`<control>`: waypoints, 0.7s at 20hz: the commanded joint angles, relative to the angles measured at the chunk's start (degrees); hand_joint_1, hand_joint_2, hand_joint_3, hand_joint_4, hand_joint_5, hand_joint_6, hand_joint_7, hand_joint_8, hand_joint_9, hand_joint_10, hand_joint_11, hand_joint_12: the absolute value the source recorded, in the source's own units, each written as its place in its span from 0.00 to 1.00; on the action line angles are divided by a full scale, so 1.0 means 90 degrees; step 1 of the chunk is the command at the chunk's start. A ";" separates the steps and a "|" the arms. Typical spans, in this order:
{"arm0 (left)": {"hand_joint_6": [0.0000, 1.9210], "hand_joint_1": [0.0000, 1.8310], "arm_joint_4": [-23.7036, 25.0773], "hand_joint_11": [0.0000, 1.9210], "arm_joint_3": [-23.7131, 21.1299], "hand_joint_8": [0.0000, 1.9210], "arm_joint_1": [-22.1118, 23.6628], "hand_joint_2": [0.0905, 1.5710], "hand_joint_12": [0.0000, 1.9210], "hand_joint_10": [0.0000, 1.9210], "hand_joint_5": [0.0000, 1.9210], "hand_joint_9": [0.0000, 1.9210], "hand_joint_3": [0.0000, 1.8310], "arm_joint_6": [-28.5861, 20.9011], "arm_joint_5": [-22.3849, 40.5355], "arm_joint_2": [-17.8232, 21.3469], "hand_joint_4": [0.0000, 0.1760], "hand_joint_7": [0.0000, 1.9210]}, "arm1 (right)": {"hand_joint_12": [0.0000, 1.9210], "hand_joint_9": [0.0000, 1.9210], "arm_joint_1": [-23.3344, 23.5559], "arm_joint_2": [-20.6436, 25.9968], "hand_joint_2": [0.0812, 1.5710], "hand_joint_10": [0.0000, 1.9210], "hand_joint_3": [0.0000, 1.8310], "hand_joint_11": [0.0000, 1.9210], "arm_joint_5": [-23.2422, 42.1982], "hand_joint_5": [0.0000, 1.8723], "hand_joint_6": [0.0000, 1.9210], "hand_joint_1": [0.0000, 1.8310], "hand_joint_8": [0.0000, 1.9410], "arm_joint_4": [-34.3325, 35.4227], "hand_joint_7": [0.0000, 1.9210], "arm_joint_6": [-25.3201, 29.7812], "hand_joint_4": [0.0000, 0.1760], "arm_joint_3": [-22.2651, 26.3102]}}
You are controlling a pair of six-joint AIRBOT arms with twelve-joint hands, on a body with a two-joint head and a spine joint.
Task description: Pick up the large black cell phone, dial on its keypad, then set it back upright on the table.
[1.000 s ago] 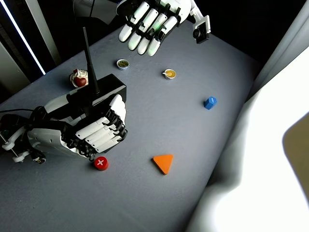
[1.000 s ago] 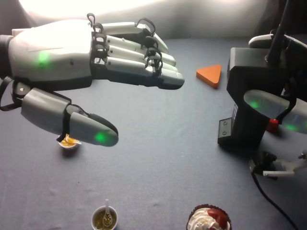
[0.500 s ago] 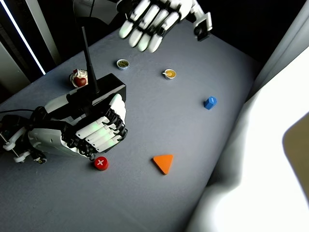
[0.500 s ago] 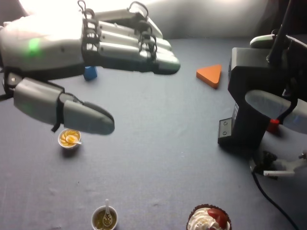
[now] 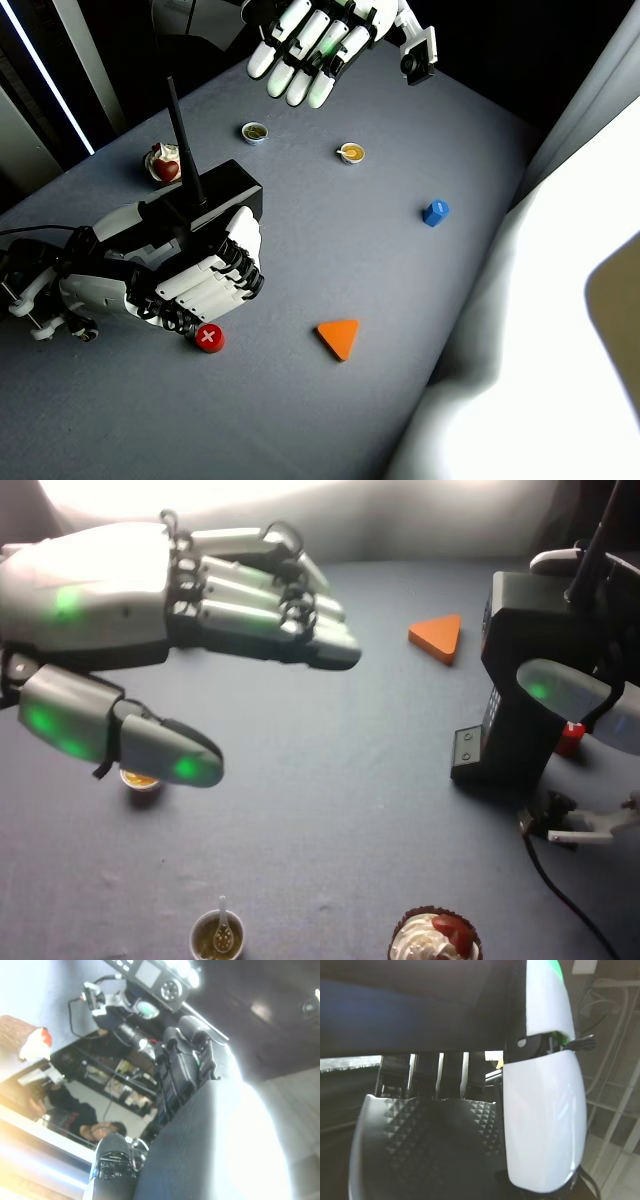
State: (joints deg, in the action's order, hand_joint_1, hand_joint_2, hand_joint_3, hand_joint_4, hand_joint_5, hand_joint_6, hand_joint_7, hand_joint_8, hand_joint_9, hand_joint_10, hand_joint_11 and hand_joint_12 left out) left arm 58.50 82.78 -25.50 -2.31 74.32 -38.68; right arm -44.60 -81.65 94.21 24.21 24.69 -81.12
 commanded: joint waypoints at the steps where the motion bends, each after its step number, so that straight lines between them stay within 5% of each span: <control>1: 0.00 0.00 -0.0702 0.00 -0.0069 0.00 0.0075 0.78 0.43 0.00 0.16 0.19 0.00 0.0060 0.0474 0.0079 0.00 0.21 | 0.89 0.43 -0.0057 0.0045 0.72 0.66 0.00 0.38 0.0752 0.49 0.50 0.81 0.59 -0.0111 0.42 0.0147 0.00 -0.0049; 8: 0.00 0.00 -0.1034 0.00 -0.0065 0.00 0.0022 0.78 0.46 0.00 0.16 0.19 0.00 0.0156 0.0547 0.0227 0.00 0.21 | 0.87 0.45 -0.0060 0.0046 0.71 0.64 0.00 0.38 0.0752 0.50 0.48 0.81 0.57 -0.0178 0.42 0.0164 0.00 -0.0097; 14: 0.00 0.00 -0.0877 0.00 -0.0097 0.00 -0.0019 0.79 0.45 0.00 0.16 0.19 0.00 0.0118 0.0549 0.0123 0.00 0.21 | 0.89 0.42 -0.0054 0.0048 0.73 0.67 0.00 0.37 0.0753 0.46 0.56 0.81 0.61 -0.0260 0.39 0.0164 0.00 -0.0088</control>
State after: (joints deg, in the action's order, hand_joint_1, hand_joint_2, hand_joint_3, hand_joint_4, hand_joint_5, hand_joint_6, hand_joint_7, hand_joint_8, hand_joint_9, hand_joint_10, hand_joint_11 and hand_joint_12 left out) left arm 55.55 82.13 -26.72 -1.15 74.50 -37.60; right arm -44.95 -81.65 94.48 22.90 25.34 -81.76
